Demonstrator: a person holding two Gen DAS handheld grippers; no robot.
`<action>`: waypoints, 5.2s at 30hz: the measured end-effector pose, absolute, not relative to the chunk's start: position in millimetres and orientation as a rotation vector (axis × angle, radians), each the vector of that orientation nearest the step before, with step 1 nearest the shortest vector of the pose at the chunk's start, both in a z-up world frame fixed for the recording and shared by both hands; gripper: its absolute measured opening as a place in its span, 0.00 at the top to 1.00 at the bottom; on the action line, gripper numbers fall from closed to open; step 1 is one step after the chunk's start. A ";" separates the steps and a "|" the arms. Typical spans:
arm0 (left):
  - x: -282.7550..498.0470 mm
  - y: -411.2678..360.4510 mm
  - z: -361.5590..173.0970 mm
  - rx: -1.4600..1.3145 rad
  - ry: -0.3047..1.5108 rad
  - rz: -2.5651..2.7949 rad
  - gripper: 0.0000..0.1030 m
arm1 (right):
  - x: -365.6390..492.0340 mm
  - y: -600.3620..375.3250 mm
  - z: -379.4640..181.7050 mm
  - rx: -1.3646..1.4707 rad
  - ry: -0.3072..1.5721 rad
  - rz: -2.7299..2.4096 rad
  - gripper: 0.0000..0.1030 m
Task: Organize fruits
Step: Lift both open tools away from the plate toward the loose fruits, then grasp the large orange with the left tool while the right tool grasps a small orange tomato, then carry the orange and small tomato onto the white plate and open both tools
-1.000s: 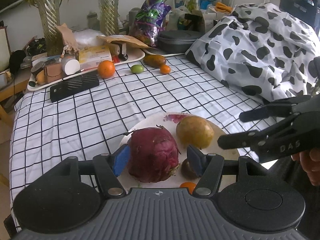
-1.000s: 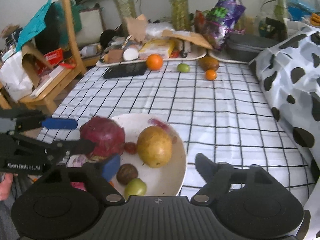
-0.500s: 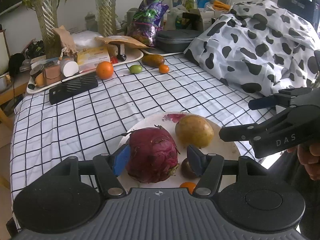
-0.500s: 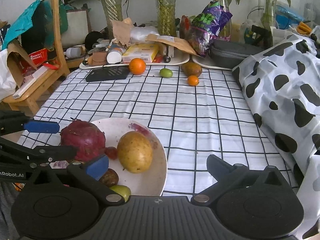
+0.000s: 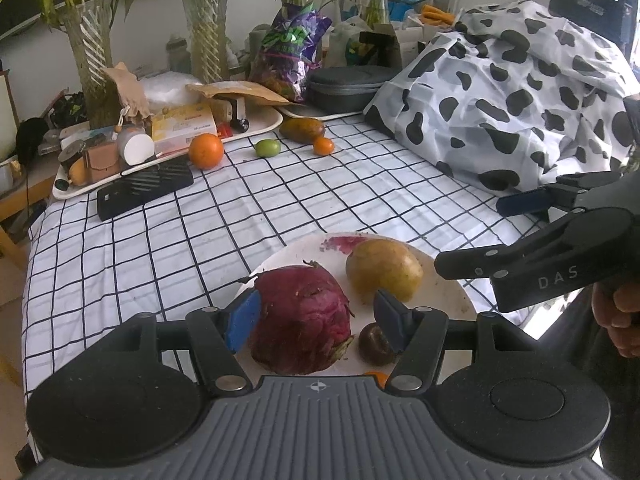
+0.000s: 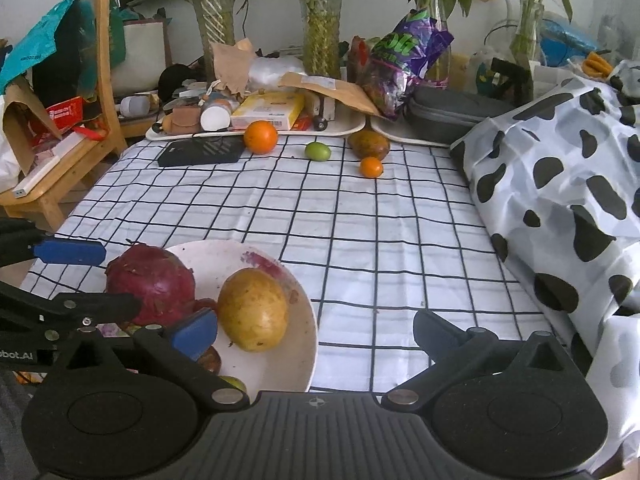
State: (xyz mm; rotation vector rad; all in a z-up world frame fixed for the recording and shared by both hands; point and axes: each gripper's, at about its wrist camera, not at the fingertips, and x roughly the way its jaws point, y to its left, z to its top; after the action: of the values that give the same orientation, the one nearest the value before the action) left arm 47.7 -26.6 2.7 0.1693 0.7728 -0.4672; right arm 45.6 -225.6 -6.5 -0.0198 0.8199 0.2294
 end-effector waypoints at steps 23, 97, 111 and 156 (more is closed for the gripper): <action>85.3 -27.3 8.3 0.193 0.731 -0.424 0.41 | 78.9 -248.8 -13.4 0.075 0.856 0.127 0.05; 311.5 -38.2 -70.2 0.284 0.583 -0.292 0.31 | 301.2 -244.6 -83.7 -0.058 0.871 0.221 0.11; 325.1 -33.3 -76.4 0.243 0.623 -0.306 0.51 | 316.0 -243.1 -94.7 -0.062 0.807 0.265 0.43; 186.7 -40.0 12.5 0.195 0.626 -0.500 0.51 | 186.6 -239.6 -15.8 -0.039 0.740 0.362 0.71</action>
State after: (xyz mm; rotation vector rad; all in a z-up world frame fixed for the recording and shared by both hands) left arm 186.7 -40.0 12.5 0.1952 0.6263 -0.4999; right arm 186.6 -239.6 -15.8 -0.0385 0.7402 0.3619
